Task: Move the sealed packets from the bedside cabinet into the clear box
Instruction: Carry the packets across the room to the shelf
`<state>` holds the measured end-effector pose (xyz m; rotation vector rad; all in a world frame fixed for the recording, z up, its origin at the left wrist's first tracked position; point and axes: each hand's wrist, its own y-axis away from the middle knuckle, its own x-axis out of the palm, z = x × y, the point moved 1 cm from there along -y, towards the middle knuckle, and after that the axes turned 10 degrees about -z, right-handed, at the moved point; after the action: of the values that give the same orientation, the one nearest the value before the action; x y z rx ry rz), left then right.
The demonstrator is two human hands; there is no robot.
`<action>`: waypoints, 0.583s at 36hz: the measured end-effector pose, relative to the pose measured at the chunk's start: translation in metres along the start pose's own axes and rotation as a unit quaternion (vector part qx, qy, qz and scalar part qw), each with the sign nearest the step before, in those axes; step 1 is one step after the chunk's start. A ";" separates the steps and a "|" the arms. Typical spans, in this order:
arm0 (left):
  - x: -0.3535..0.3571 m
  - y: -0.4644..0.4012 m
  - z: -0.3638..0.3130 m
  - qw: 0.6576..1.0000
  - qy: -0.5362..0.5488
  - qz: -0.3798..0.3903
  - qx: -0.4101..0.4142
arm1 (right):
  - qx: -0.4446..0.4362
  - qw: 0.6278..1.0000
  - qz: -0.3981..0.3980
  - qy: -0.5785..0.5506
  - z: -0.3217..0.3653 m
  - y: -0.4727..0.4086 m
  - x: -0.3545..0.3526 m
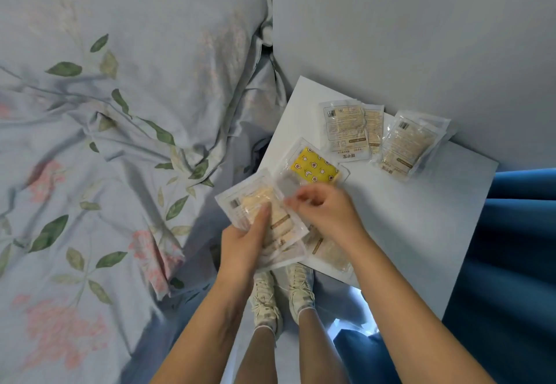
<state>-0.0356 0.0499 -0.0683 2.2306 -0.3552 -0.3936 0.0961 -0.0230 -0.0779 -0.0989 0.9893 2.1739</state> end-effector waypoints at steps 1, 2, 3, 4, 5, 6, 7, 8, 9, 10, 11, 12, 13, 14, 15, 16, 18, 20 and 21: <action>-0.003 -0.002 0.000 1.000 0.016 -0.014 -0.010 | -0.014 0.996 -0.083 0.001 -0.001 -0.010 -0.002; -0.007 -0.003 0.000 0.999 0.030 -0.025 -0.019 | -0.041 0.986 -0.156 0.034 -0.002 -0.020 -0.004; -0.010 -0.005 0.001 0.998 0.037 -0.034 -0.024 | -0.069 0.971 -0.207 0.096 -0.003 -0.028 -0.004; -0.013 -0.006 0.002 0.998 0.042 -0.042 -0.029 | -0.088 0.955 -0.232 0.166 -0.006 -0.035 -0.003; -0.017 -0.007 0.003 0.997 0.047 -0.046 -0.035 | -0.099 0.941 -0.233 0.225 -0.010 -0.041 -0.001; -0.019 -0.007 0.004 0.997 0.049 -0.049 -0.040 | -0.102 0.931 -0.219 0.273 -0.014 -0.045 0.000; -0.021 -0.007 0.005 0.997 0.049 -0.050 -0.043 | -0.101 0.924 -0.202 0.310 -0.019 -0.047 0.002; -0.023 -0.007 0.005 0.997 0.047 -0.052 -0.044 | -0.102 0.916 -0.188 0.338 -0.024 -0.048 0.004; -0.025 -0.006 0.006 0.997 0.045 -0.052 -0.044 | -0.105 0.910 -0.183 0.358 -0.029 -0.047 0.005; -0.026 -0.006 0.006 0.997 0.044 -0.052 -0.044 | -0.106 0.904 -0.185 0.371 -0.033 -0.046 0.007; -0.027 -0.005 0.006 0.997 0.042 -0.052 -0.045 | -0.101 0.900 -0.196 0.377 -0.036 -0.045 0.007; -0.027 -0.004 0.006 0.997 0.040 -0.050 -0.048 | -0.088 0.899 -0.209 0.374 -0.037 -0.044 0.008; -0.028 -0.003 0.006 0.997 0.038 -0.049 -0.051 | -0.066 0.906 -0.221 0.355 -0.038 -0.043 0.007; -0.029 -0.002 0.007 0.997 0.039 -0.048 -0.054 | -0.043 0.918 -0.227 0.324 -0.038 -0.043 0.007; -0.030 -0.002 0.007 0.996 0.040 -0.047 -0.060 | -0.026 0.929 -0.226 0.291 -0.038 -0.044 0.006; -0.031 -0.002 0.008 0.996 0.039 -0.046 -0.064 | -0.018 0.936 -0.220 0.275 -0.037 -0.045 0.005; -0.031 -0.001 0.009 0.996 0.033 -0.041 -0.065 | -0.020 0.929 -0.205 0.307 -0.035 -0.047 0.001; -0.031 -0.001 0.008 0.997 0.031 -0.038 -0.063 | -0.021 0.907 -0.185 0.376 -0.028 -0.049 -0.005; -0.031 -0.001 0.009 0.997 0.031 -0.037 -0.063 | -0.020 0.898 -0.174 0.404 -0.025 -0.050 -0.007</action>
<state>-0.0668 0.0560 -0.0691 2.1314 -0.2081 -0.3744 0.1282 -0.0230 -0.1239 -1.1828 1.2368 1.8084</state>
